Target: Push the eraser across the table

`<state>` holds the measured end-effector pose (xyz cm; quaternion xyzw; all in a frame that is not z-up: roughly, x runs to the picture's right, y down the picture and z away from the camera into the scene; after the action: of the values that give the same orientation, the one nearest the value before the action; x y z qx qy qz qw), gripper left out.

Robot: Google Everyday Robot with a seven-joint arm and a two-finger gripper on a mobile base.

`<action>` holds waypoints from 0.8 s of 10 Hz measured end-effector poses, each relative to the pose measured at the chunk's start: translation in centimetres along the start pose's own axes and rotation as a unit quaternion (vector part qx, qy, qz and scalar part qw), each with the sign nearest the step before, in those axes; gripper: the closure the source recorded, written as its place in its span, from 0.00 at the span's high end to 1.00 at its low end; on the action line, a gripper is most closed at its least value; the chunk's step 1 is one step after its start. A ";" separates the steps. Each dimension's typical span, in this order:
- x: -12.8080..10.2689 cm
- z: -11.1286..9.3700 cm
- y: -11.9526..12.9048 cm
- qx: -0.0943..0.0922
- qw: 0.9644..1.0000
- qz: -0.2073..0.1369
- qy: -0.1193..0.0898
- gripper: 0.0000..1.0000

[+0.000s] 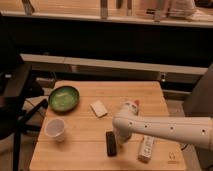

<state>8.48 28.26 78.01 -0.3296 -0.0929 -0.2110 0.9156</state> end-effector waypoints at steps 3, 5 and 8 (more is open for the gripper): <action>-2.9 0.2 -2.2 -0.001 1.000 -0.030 0.005 0.00; -4.7 0.2 -3.5 -0.003 0.999 -0.048 0.008 0.00; -5.8 0.4 -4.4 -0.005 0.998 -0.065 0.012 0.00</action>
<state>1.36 27.35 79.00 -0.3246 -0.1020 -0.2740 0.8995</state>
